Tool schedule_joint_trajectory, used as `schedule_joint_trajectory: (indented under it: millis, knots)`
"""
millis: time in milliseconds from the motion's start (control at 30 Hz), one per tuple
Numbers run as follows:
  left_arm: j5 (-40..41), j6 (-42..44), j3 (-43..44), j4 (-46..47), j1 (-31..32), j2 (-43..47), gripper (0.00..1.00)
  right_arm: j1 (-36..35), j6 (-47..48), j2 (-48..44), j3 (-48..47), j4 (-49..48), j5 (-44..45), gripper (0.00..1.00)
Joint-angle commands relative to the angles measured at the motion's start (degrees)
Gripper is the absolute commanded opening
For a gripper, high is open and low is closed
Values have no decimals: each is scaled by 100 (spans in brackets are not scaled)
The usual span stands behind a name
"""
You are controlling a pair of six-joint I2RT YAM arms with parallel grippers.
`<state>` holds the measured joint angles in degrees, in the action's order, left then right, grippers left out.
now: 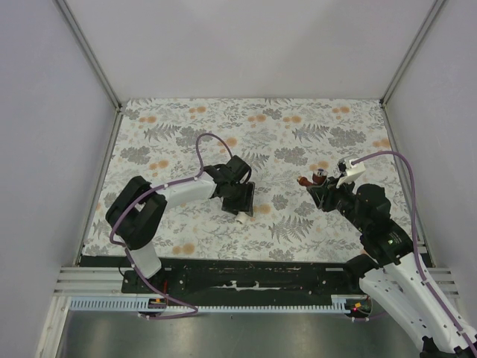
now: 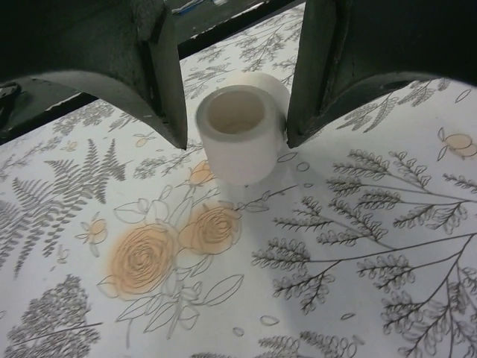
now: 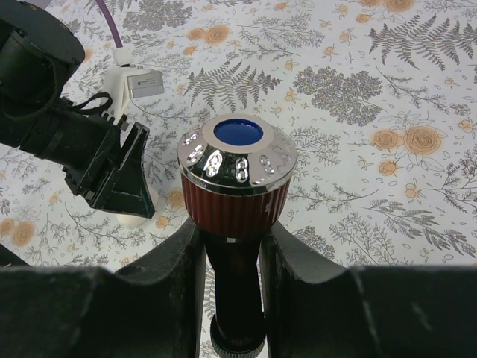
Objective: Install the water faucets
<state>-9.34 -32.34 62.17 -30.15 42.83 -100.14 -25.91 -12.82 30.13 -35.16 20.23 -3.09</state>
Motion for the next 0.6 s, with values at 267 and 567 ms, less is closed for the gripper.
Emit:
schedule_joint_trajectory:
  millis: [267,567]
  knots:
    - [399,-449,-12,475,24,144,52,7,43,-51,-88,-265,-69,0]
    - [2,-423,14,510,24,292,30,7,43,-42,-105,-265,-69,0]
